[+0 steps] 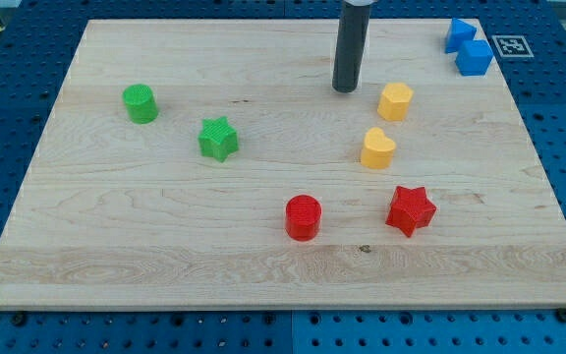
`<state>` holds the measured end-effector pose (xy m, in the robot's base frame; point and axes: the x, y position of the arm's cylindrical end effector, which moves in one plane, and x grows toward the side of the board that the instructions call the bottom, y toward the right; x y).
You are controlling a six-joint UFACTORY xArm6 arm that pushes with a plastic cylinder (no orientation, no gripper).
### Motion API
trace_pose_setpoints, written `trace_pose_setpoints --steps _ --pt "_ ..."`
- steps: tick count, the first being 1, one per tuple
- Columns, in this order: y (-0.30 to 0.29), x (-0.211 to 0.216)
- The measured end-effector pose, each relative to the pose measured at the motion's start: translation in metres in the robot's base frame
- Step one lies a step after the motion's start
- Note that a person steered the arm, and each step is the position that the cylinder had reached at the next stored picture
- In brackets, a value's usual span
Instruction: Move the yellow hexagon diagonally to the bottom left of the blue cube
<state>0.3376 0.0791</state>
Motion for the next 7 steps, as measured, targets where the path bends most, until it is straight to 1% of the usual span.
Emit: trace_pose_setpoints --steps 2,3,5,7 --pt "0.023 0.015" --pt "0.023 0.024" --pt "0.054 0.029" --pt "0.061 0.05"
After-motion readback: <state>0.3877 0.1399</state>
